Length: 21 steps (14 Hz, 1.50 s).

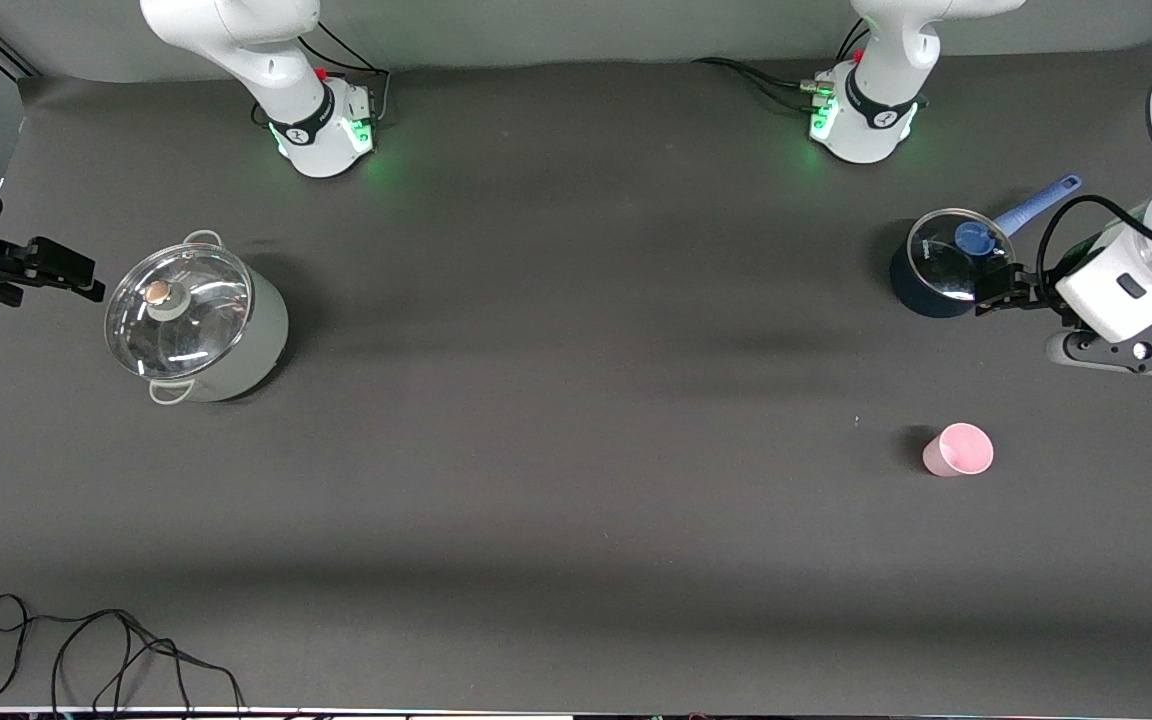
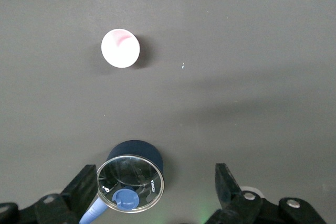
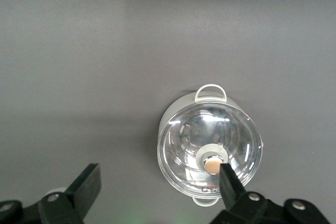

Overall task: Transfer pink cup from left to right arm
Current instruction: 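Move the left gripper off the saucepan toward the pink cup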

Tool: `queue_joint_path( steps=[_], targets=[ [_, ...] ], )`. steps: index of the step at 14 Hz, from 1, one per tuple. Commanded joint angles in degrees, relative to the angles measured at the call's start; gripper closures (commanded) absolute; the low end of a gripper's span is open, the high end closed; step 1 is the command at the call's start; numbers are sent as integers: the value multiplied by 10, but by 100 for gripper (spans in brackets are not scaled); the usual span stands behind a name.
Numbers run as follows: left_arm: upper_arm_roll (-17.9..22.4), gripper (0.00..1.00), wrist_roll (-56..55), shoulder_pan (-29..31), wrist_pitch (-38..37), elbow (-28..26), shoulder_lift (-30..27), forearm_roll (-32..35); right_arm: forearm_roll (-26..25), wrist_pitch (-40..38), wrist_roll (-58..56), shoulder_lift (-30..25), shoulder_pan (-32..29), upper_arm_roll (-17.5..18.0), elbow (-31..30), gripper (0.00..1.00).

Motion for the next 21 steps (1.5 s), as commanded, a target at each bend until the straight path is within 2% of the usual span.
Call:
queue_joint_path(
  steps=[1, 10, 16, 21],
  targets=[
    [-4, 0, 2, 3, -1, -5, -7, 7, -5, 2, 13, -3, 2, 2, 2, 0],
    [-4, 0, 2, 5, -1, 1, -5, 7, -4, 2, 13, -2, 2, 2, 6, 0],
    [-4, 0, 6, 34, -22, 12, 3, 4, -4, -1, 11, -2, 2, 1, 6, 0],
    [-5, 0, 41, 33, -22, 27, 10, 8, -3, 0, 10, -3, 2, -1, 5, 0]
  ],
)
